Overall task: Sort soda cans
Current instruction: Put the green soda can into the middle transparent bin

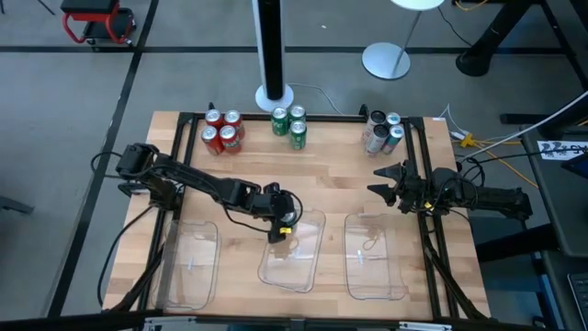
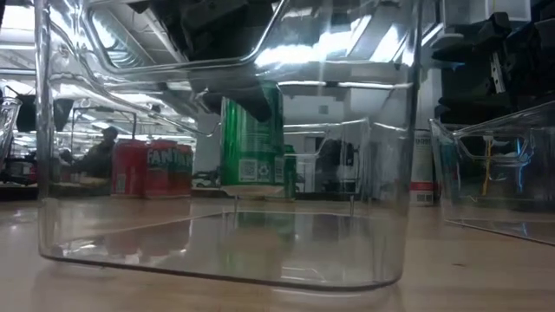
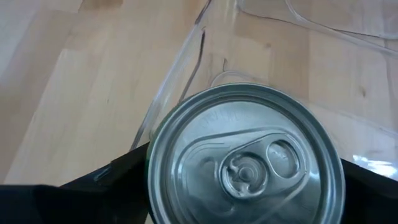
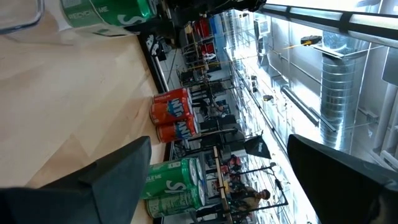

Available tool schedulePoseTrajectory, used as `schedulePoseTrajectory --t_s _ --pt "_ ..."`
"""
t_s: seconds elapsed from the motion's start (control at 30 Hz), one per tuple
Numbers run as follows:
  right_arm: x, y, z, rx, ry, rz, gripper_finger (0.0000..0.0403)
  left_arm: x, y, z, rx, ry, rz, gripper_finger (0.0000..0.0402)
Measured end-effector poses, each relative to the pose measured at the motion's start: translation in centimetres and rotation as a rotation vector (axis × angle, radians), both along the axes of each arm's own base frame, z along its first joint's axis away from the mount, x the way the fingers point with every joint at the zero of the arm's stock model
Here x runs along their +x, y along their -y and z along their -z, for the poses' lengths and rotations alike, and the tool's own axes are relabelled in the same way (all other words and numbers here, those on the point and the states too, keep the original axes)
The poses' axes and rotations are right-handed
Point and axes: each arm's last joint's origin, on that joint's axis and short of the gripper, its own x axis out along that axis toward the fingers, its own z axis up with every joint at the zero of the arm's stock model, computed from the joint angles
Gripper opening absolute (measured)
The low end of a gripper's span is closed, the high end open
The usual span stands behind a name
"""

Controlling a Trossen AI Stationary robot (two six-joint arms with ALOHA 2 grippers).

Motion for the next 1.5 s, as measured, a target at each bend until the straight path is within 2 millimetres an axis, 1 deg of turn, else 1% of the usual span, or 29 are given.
schedulePoseTrajectory --t_s 0.13,0.47,0.53,0.67,0.83,0.97,1.07,1.23,1.37,1.5 --pt "0.0 0.0 0.0 0.0 0.0 0.0 0.0376 -0.1 0.0 0.1 -0.003 -0.01 0.014 0.0348" --pt "0.0 0.0 0.0 0.0 0.0 0.0 0.0376 -0.2 0.0 0.0 0.01 -0.011 0.017 0.0353" --pt "0.0 0.0 0.0 0.004 0.0 0.0 0.0376 -0.3 -0.2 -0.6 0.008 0.004 0.014 0.0354" --pt "0.0 0.0 0.0 0.018 0.002 -0.001 0.0376 -0.7 -0.4 -2.7 0.004 0.069 0.015 0.0354" --pt "0.0 0.0 0.0 0.018 0.002 -0.001 0.0376 -1.1 -1.5 -6.2 0.023 0.179 -0.005 0.0355" --pt "0.0 0.0 0.0 0.018 0.001 -0.001 0.0376 -1.3 -3.4 -8.4 0.074 0.257 -0.099 0.0355" --pt "0.0 0.0 0.0 0.018 0.001 -0.001 0.0376 -1.2 -5.3 -9.2 0.115 0.28 -0.175 0.0355" --pt "0.0 0.0 0.1 0.019 -0.009 -0.001 0.0376 -0.8 -9.2 -9.7 0.127 0.32 -0.299 0.0355" --pt "0.0 0.0 0.3 0.019 -0.023 -0.001 0.0376 -1.0 -12.3 -10.1 0.125 0.375 -0.41 0.0355" --pt "0.0 0.0 0.3 0.02 -0.031 -0.001 0.0376 -1.3 -14.8 -10.5 0.131 0.425 -0.474 0.0355"
